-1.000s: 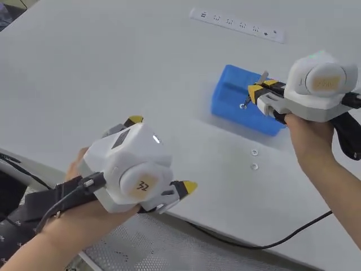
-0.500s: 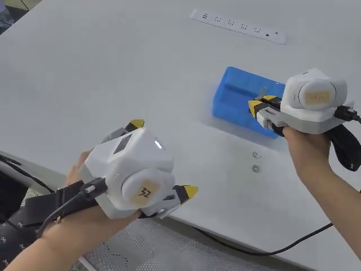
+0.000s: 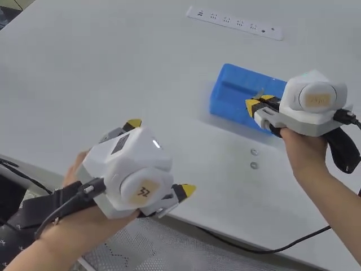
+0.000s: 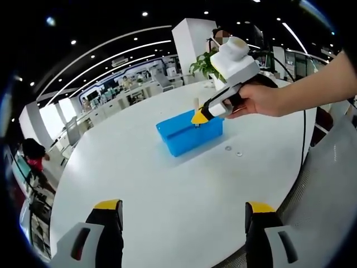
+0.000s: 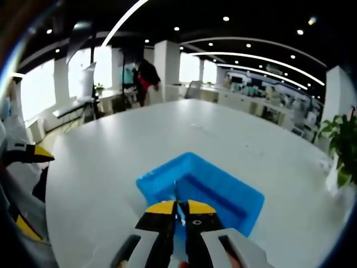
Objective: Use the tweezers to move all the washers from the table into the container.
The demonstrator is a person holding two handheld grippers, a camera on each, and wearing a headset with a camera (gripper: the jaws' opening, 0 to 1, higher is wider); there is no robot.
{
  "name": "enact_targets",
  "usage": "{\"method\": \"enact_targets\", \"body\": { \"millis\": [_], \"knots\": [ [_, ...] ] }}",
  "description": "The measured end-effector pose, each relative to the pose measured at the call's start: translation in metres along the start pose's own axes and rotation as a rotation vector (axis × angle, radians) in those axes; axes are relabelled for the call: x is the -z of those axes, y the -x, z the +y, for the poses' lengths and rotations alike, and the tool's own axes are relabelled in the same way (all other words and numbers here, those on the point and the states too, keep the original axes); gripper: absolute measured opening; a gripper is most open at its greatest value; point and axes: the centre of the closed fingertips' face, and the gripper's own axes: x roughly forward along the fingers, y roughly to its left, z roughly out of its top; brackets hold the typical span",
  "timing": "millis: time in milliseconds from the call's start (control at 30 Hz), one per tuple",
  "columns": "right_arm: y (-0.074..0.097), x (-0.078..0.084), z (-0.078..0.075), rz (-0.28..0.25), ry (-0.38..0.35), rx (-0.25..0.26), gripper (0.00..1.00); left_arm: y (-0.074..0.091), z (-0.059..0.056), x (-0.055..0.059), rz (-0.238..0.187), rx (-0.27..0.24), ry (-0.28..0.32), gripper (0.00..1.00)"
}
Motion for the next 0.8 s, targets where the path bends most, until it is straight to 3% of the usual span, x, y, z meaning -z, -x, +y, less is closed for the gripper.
{"method": "enact_targets", "body": {
  "millis": [100,333,633,800],
  "knots": [
    [0.001,0.000,0.000,0.001,-0.009,-0.003,0.03,0.000,0.000,0.000,0.002,-0.001,-0.001,0.92],
    [0.018,-0.020,0.000,-0.060,-0.093,-0.019,0.03,0.000,0.002,0.000,0.000,-0.008,0.015,0.93],
    [0.052,-0.041,0.001,-0.120,-0.078,-0.014,0.03,0.001,0.004,-0.001,-0.012,-0.017,0.019,0.92],
    [0.068,-0.042,0.005,-0.141,-0.075,-0.010,0.03,0.001,0.003,-0.001,-0.012,-0.017,0.011,0.92]
  ]
}}
